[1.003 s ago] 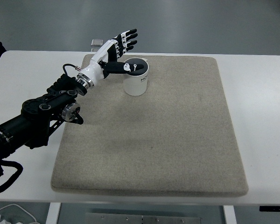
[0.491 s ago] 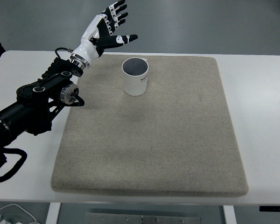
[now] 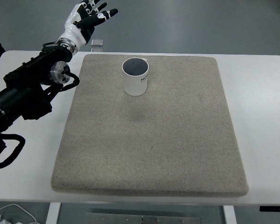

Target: Flip white cup upright

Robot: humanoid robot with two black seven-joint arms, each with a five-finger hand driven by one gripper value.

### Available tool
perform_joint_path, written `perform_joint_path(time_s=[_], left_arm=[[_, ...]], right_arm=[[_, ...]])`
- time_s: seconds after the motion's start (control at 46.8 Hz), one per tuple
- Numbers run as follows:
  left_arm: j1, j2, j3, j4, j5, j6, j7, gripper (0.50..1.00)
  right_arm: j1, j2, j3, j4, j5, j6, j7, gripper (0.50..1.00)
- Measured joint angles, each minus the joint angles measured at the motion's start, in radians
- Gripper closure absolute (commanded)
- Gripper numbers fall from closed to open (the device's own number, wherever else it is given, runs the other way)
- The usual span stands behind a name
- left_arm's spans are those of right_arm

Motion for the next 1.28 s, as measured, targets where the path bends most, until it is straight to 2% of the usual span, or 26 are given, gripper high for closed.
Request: perform_joint_path(time_s=[0.107,0.363,0.534,0.683,1.174,1.281], left_arm=[[0.003,-0.009,-0.004,0.064,-0.075,-0.020,0.069,0.506],[0.017,-0.014,-0.101,0.108,-0.166,-0.122,0.152,0.506],[0.050,-0.066,-0.117,0.173,-0.166,-0.244,0.132,0.504],[0.053,-0.087,-0.145,0.202,-0.168,-0.307,0.101,0.504],[0.046,-0.116,-0.206,0.204,-0.171,-0.301,0.100,0.506],[0.046,-0.116,-0.207,0.204,-0.170,-0.281,0.100,0.506]], right_arm=[[0.001,0.000,0.001,0.000,0.000,0.000,0.000,0.570],[0.000,0.000,0.001,0.000,0.002,0.002,0.000,0.570],[0.000,0.000,0.001,0.001,0.002,0.003,0.000,0.570],[0.000,0.000,0.002,0.002,0.000,0.003,0.000,0.572],[-0.005,0.000,0.001,0.002,0.001,0.003,0.000,0.572],[-0.005,0.000,0.001,0.002,0.001,0.003,0.000,0.570]])
